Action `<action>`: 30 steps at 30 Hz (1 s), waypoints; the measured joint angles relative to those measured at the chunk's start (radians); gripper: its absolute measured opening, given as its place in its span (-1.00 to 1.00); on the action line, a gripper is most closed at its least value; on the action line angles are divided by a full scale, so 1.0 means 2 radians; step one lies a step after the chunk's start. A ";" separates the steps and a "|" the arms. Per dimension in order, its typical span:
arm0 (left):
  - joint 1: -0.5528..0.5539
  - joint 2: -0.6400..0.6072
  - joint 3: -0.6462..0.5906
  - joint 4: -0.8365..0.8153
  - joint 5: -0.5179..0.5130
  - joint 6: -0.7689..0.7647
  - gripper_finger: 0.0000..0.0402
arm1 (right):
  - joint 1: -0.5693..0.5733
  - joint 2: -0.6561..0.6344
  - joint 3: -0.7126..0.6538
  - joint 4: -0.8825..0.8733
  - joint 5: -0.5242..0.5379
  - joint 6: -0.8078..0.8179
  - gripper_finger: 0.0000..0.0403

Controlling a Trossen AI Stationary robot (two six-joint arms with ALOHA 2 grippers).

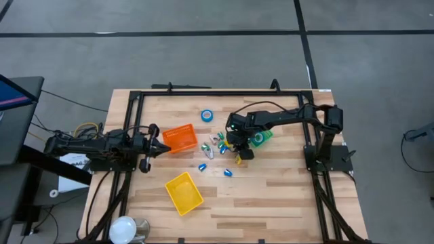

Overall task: Pick and place Stapler, Stapler remover, tape
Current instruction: Put the gray staple remover into the orange basket

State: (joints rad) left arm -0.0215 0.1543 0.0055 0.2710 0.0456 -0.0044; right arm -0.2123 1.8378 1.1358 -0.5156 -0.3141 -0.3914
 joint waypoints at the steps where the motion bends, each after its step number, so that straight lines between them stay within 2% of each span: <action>1: 0.000 0.000 0.000 0.000 0.000 0.000 -0.96 | 0.000 0.000 0.000 0.000 0.000 0.000 -0.62; 19: 0.000 0.000 0.000 0.000 0.000 0.000 -0.96 | -0.001 0.001 0.000 0.000 0.002 -0.016 -0.64; 30: 0.000 0.000 0.000 0.000 0.000 0.000 -0.96 | 0.005 0.025 0.000 0.001 0.000 -0.014 -0.64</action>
State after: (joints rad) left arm -0.0216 0.1544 0.0055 0.2718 0.0460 -0.0044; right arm -0.2031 1.8877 1.1358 -0.5144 -0.3138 -0.4190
